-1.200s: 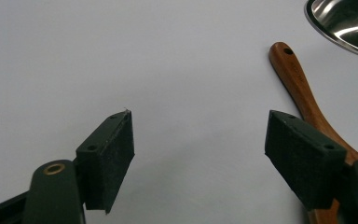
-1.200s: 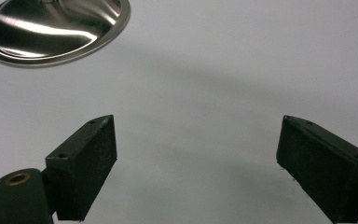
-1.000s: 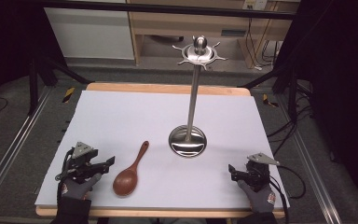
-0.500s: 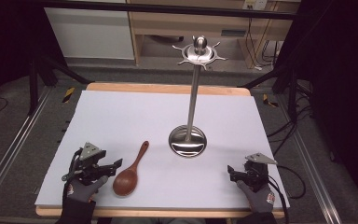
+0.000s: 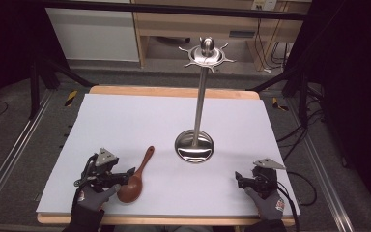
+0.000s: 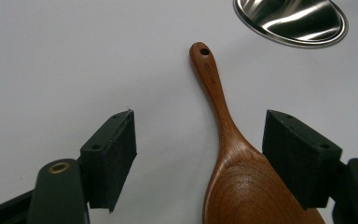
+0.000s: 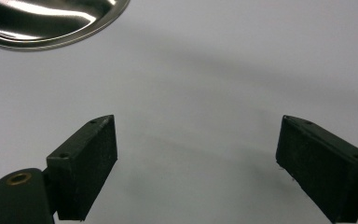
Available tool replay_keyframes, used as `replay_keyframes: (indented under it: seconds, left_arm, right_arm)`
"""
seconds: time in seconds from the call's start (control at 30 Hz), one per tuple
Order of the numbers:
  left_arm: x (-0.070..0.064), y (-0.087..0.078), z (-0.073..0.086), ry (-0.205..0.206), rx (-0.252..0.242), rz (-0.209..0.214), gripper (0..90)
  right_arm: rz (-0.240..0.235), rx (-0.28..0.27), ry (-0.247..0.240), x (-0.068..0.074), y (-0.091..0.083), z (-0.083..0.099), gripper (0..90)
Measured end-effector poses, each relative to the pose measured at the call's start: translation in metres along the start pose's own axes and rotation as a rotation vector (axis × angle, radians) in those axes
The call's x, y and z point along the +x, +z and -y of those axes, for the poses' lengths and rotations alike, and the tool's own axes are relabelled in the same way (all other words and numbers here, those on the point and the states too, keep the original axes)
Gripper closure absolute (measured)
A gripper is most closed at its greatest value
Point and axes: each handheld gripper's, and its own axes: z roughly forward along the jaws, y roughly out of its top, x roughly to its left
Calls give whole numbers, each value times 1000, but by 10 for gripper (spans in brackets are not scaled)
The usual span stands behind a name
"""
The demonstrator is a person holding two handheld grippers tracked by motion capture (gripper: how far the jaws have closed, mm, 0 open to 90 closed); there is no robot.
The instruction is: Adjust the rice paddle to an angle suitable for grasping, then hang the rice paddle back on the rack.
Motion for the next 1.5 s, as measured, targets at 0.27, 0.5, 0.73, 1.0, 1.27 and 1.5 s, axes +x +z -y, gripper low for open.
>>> replay_keyframes:
  seconds: [0.27, 0.5, 0.73, 1.0, 1.27, 1.5]
  left_arm:
    - [-1, 1, -9, 2, 4, 15, 252]
    - [0, 3, -17, 10, 18, 19, 254]
    - [0, 14, -27, 17, 46, 16, 263]
    - [-4, 22, -35, 23, 70, 12, 276]
    - [-3, 27, -41, 27, 99, 7, 289]
    - [-5, 31, -47, 27, 134, 10, 313]
  right_arm:
    - [-6, 9, -1, 1, 1, 0, 126]
    - [-6, 12, 4, 2, 0, 0, 126]
    - [1, 15, -8, 2, 0, 0, 126]
    - [0, 18, -14, 3, 0, 0, 126]
    - [-4, 21, -10, 3, 1, 0, 126]
    - [-11, 24, -2, 3, 0, 0, 125]
